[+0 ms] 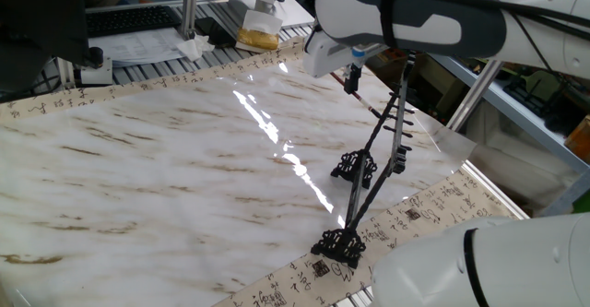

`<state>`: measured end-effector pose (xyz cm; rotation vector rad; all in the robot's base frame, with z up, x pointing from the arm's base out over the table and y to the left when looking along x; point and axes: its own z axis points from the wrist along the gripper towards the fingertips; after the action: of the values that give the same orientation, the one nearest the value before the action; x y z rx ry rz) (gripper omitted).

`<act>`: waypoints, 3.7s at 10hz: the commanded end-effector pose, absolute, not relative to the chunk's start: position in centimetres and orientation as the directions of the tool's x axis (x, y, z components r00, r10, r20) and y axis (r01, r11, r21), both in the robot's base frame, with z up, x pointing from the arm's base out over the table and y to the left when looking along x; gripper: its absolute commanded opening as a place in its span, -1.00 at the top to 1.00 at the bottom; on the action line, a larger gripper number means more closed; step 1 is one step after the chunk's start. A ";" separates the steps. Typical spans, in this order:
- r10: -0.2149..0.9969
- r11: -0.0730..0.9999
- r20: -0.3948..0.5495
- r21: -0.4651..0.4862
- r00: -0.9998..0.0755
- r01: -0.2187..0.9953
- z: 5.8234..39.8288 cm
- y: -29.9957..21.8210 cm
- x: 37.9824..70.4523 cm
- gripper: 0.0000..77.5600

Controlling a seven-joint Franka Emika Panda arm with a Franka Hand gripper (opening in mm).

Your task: Place the brush on the pen rack

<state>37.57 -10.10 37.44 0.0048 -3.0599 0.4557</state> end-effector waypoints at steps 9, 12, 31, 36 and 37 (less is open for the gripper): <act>0.025 0.949 -0.064 -0.311 -0.998 0.044 37.5 -10.0 37.7 0.97; 0.028 0.948 -0.082 -0.314 -0.996 0.052 37.1 -9.8 37.3 0.97; -0.053 0.918 -0.010 -0.395 -0.999 -0.045 33.7 -9.1 35.5 0.97; -0.051 0.918 0.001 -0.395 -0.999 -0.048 32.3 -8.7 35.4 0.97; -0.056 0.918 0.011 -0.393 -0.998 -0.056 32.0 -8.7 35.5 0.97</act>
<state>35.35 -8.75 32.12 0.0807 -3.0823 0.6316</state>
